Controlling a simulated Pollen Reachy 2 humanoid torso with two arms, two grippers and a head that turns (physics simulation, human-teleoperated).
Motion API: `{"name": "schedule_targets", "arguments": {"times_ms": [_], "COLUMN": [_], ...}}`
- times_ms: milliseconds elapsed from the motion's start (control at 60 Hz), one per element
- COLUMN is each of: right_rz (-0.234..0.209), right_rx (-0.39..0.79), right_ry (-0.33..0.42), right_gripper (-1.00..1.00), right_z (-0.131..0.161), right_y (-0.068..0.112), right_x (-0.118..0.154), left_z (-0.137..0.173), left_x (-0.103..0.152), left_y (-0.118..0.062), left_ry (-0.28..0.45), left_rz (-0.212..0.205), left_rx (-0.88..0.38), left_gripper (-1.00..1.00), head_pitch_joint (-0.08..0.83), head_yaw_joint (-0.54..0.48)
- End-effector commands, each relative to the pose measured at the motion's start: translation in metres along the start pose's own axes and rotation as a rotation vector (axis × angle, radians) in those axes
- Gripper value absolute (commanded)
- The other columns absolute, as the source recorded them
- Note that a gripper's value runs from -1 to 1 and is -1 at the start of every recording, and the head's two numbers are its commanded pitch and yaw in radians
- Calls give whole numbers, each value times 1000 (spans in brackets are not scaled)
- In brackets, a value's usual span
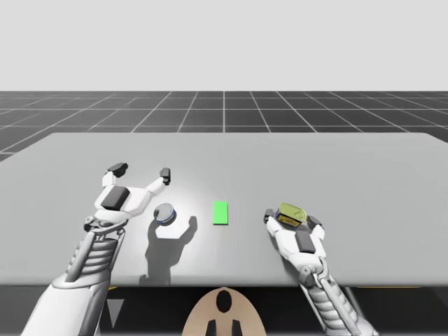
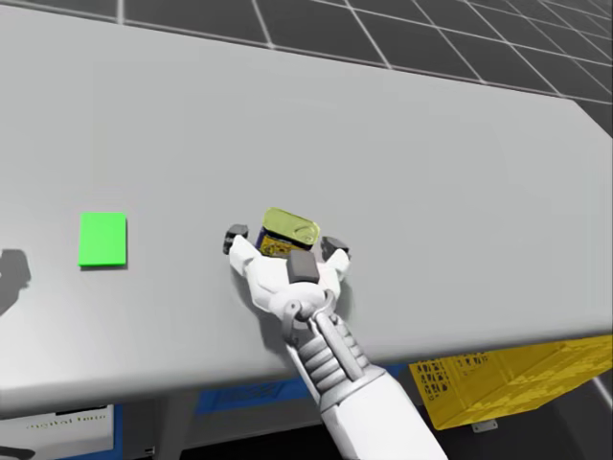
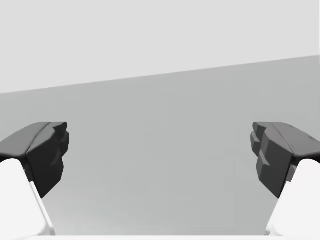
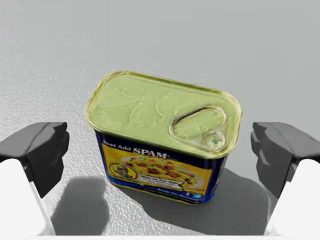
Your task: Look at the card. If it is red, pick the object on the left. If it is green, pick the object on the right.
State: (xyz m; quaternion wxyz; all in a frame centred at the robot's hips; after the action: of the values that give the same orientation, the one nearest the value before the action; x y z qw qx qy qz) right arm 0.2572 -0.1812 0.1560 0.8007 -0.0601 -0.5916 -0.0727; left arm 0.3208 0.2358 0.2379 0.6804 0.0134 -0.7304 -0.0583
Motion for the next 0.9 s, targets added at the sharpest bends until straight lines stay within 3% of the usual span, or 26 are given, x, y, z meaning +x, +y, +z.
{"name": "schedule_targets", "arguments": {"times_ms": [17,117,133,150,167,183,383,650,900], "right_rz": [-94,-95,-99,-104,-104,-106,-115,-116,-115], "right_rx": [15,44,18,15,19,24,26,37,66], "right_ry": [68,58,42,41,49,58,65,51,-5], "right_gripper": [-1000,-958,-198,199,958,1000,1000,1000,1000], "right_z": [-10,-13,-12,-12,-12,-11,-11,-10,5], "right_y": [22,22,22,22,22,22,20,18,15], "right_x": [-2,-4,-5,-6,-6,-6,-9,-11,1], "left_z": [-1,-1,-1,-1,-1,-1,-1,-2,-2], "left_x": [-1,-2,-2,-2,-2,-2,-2,-3,-3], "left_y": [-1,-1,-1,-1,-1,-1,-1,0,1], "left_ry": [4,7,9,9,9,9,10,13,10], "left_rz": [-3,-4,-4,-4,-4,-2,-1,-5,1], "left_rx": [0,0,1,1,2,4,10,14,21], "left_gripper": [-1000,-1000,-1000,-1000,-1000,-1000,-1000,-1000,-1000], "head_pitch_joint": [700,701,701,701,701,702,668,365,308], "head_yaw_joint": [-400,-404,-403,-403,-403,-403,-409,-420,-434]}}
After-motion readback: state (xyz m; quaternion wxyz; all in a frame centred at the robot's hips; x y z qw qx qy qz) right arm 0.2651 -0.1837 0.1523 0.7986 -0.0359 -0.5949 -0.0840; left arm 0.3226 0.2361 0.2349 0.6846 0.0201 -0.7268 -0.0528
